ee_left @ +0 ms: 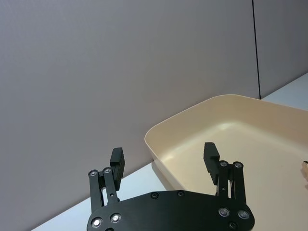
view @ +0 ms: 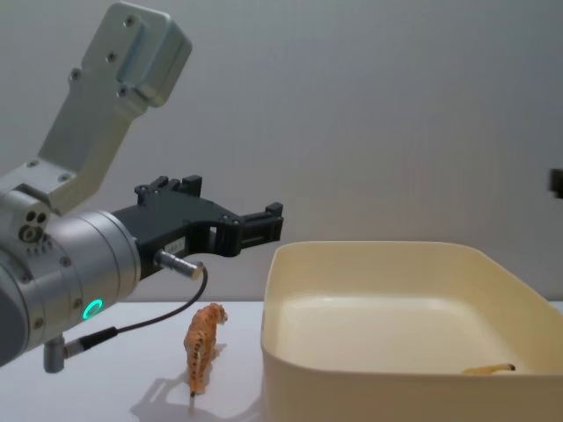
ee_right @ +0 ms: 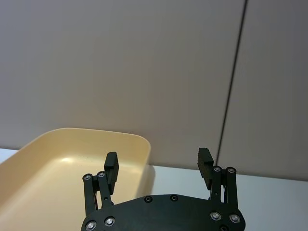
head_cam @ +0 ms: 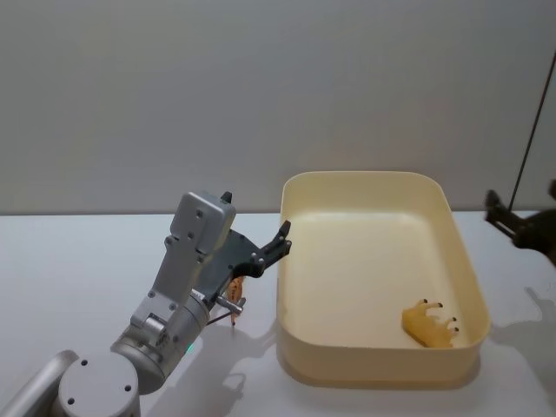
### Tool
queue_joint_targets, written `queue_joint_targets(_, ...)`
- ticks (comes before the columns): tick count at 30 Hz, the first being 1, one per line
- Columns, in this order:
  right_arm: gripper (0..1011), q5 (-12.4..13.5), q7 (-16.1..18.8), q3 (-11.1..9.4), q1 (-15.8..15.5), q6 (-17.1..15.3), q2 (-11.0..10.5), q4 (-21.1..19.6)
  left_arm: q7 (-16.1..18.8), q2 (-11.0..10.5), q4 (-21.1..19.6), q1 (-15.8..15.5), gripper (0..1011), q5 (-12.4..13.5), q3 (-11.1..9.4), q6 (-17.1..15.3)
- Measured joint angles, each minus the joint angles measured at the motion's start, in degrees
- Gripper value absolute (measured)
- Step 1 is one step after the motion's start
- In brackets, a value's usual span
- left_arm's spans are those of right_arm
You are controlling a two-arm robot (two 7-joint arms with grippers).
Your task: Pick up the toy alternately with two hands and place it into the central storage box.
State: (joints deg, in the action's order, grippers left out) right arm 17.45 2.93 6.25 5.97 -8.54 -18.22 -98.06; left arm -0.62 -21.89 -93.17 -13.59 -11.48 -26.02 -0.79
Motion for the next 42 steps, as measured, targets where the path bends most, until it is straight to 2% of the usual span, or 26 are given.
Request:
queue_joint_targets(10, 1001, 2.72, -3.23, -4.57, -5.96, 0.49, -4.50, -3.36, 0.00, 0.00, 0.00, 0.00, 1001, 0.00, 0.00, 0.00)
queue_joint_targets(23, 1001, 3.54, -5.17, -8.87, -11.10, 0.77, -8.16, -3.54, 0.00, 0.00, 0.00, 0.00, 1001, 0.00, 0.00, 0.00)
queue_joint_targets(31, 1001, 2.48, -4.74, -9.25, -11.92, 0.45, -8.58, -1.83, 0.00, 0.00, 0.00, 0.00, 1001, 0.00, 0.00, 0.00)
queue_joint_targets(42, 1001, 0.74, -4.24, -7.81, -10.23, -0.75, -7.13, 2.24, 0.00, 0.00, 0.00, 0.00, 1001, 0.00, 0.00, 0.00)
